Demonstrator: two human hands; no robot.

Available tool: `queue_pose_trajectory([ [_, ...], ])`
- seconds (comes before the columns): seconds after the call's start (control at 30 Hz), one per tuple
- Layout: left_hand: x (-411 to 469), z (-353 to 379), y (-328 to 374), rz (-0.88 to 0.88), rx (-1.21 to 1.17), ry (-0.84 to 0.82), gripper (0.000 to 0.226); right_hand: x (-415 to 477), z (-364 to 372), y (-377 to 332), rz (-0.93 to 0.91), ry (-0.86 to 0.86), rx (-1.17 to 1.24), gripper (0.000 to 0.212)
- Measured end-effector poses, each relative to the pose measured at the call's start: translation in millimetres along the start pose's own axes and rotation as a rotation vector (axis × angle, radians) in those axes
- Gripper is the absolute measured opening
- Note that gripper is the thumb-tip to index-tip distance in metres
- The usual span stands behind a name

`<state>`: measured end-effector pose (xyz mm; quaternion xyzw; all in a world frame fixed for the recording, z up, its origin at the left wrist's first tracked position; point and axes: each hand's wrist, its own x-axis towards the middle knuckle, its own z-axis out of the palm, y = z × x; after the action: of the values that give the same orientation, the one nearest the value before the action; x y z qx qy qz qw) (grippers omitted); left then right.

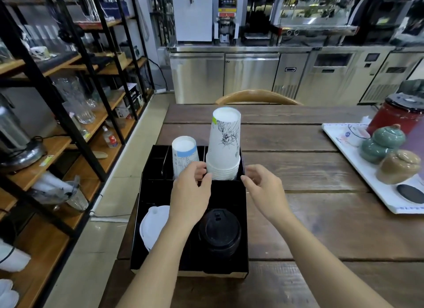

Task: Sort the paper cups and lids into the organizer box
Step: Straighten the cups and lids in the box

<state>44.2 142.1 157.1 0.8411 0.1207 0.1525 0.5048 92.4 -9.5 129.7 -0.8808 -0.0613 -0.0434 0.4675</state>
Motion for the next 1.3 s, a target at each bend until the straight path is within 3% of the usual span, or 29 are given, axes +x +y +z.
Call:
queue_pose_trajectory([
  [0.17,38.6,11.5,23.1,0.133,-0.140,-0.117,0.059,31.2,-2.3,-19.1,-0.009,-0.075,0.164,0.062],
  [0.3,60.7,23.0,16.9,0.056,-0.248,-0.234,0.085,48.9,7.9,-19.0,-0.007,-0.204,0.291,0.091],
  [0.4,66.4,29.9,13.1,-0.013,-0.297,-0.281,0.099,53.6,21.6,-11.4,-0.017,-0.215,0.282,0.101],
  [0.53,72.8,34.6,7.4,0.001,-0.368,-0.314,0.097,53.4,35.6,-5.8,-0.022,-0.215,0.296,0.102],
  [0.67,76.5,32.4,3.5,0.034,-0.363,-0.319,0.093,41.2,32.5,-19.3,0.004,-0.077,0.227,0.095],
  [0.73,75.5,27.8,1.6,0.058,-0.334,-0.206,0.078,31.8,31.5,-21.2,-0.032,0.109,0.189,0.077],
  [0.83,74.9,12.9,-3.1,0.073,-0.301,0.139,0.028,19.4,38.0,-21.5,-0.214,0.243,0.177,0.039],
  [0.93,80.7,-3.7,-13.3,0.051,-0.346,0.303,0.010,14.0,53.5,-22.1,-0.294,0.081,0.135,0.028],
  [1.03,85.8,-14.4,-21.1,-0.070,-0.429,0.327,0.011,15.0,67.8,-34.4,-0.297,-0.134,0.143,0.040],
  [1.13,89.7,-19.7,-25.1,-0.179,-0.473,0.189,0.021,18.5,79.5,-46.1,-0.229,-0.290,0.209,0.059],
  [1.23,96.7,-23.4,-29.6,-0.231,-0.459,0.074,0.045,22.1,88.6,-50.4,-0.190,-0.342,0.255,0.065],
  [1.3,100.5,-24.1,-32.5,-0.254,-0.459,0.019,0.049,22.9,92.4,-49.4,-0.158,-0.368,0.264,0.072],
])
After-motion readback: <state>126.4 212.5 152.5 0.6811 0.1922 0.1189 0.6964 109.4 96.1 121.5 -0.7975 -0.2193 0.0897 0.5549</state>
